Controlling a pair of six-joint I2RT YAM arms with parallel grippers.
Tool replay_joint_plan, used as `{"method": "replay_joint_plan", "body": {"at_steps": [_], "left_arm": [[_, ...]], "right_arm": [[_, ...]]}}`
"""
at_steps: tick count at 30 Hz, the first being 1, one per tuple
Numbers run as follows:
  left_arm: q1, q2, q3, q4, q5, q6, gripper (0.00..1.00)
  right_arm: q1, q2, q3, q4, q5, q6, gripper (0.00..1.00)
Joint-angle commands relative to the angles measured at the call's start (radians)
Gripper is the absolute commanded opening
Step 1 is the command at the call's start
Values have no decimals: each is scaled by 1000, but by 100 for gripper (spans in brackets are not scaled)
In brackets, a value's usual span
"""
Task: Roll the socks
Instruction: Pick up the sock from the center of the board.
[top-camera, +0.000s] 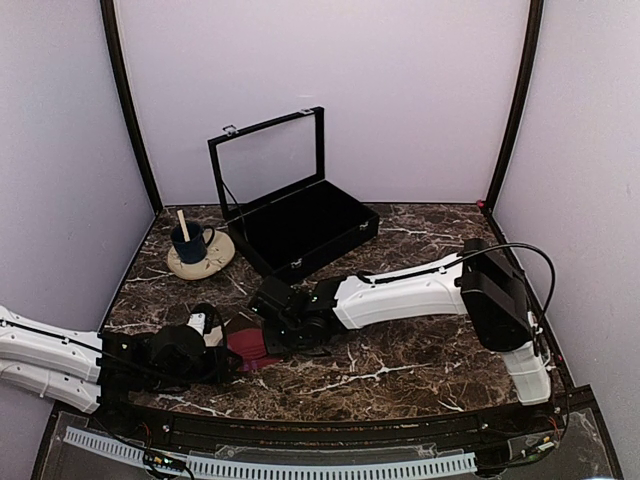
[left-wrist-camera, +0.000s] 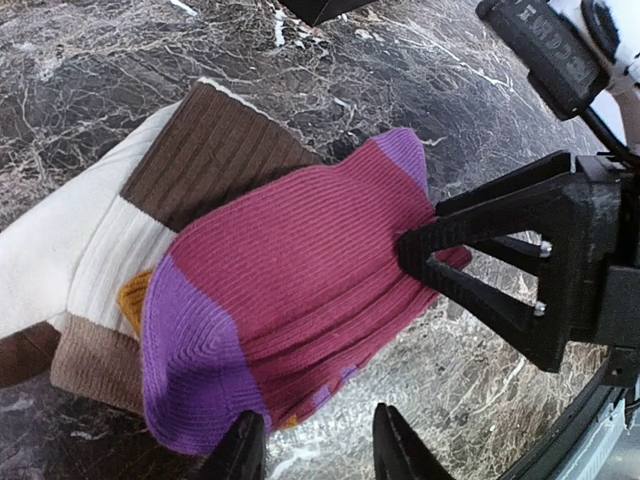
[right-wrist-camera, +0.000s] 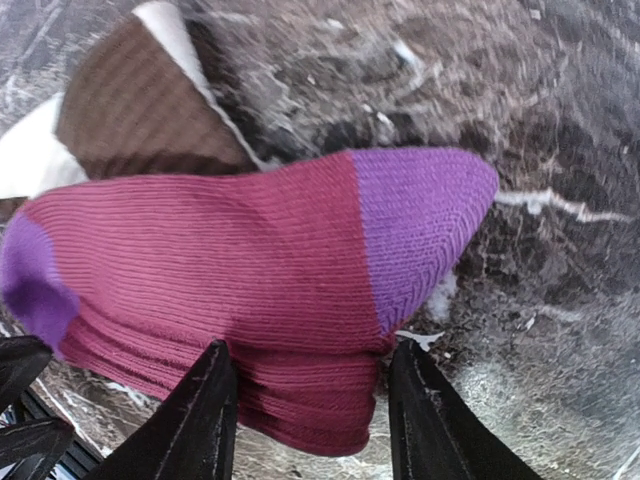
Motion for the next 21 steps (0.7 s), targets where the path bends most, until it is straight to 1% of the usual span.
{"method": "replay_joint_plan", "body": {"at_steps": [1, 8, 11, 13, 16, 21], "left_arm": [[7, -17, -28, 44, 27, 1, 38], [7, -36, -18, 44, 38, 19, 37], [7, -55, -3, 25, 29, 32, 43], [7, -67, 6, 14, 23, 39, 46], [7, -80, 18, 5, 19, 51, 48], [7, -71, 25, 0, 20, 52, 49]], "right_arm": [[1, 20, 24, -40, -14, 36, 47], [3, 3, -29, -54, -8, 63, 37], [5, -15, -55, -41, -6, 67, 32], [6, -28, -69, -30, -4, 67, 31], [5, -47, -93, -5, -3, 68, 31], [6, -72, -128, 27, -9, 63, 31]]}}
